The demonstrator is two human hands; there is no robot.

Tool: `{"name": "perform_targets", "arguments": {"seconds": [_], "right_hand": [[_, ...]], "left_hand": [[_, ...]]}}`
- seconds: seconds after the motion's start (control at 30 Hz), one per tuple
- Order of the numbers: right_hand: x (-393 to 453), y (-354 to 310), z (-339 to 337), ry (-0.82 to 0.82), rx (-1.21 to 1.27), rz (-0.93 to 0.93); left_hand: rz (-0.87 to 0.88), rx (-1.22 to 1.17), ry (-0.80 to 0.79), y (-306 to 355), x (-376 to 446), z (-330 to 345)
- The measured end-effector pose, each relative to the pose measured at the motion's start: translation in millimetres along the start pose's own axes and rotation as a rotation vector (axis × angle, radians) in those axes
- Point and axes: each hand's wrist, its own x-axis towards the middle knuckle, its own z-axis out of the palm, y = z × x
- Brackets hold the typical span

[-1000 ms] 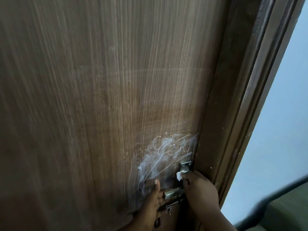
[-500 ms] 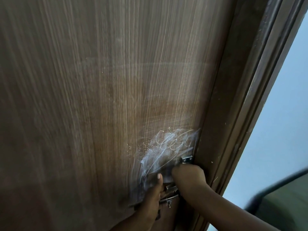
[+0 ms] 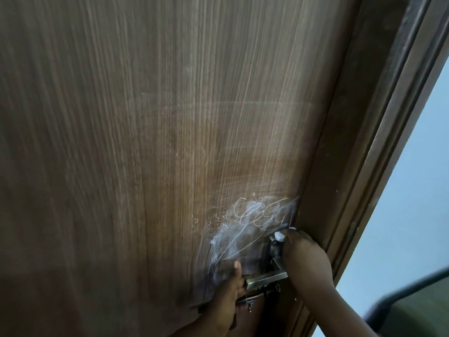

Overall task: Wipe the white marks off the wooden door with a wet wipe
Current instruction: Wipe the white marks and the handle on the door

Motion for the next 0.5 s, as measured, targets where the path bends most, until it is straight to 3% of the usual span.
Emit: {"name": "perform_targets", "arguments": {"seconds": [0.2, 0.5], "right_hand": [[-9, 0, 2, -0.108, -0.103, -0.212], [-1, 20, 1, 0.043, -0.393, -0.639]], "left_hand": [[-0.008, 0.004, -0.015, -2, 0, 1], [0.028, 0.062, -0.050, -2, -8, 1]]}}
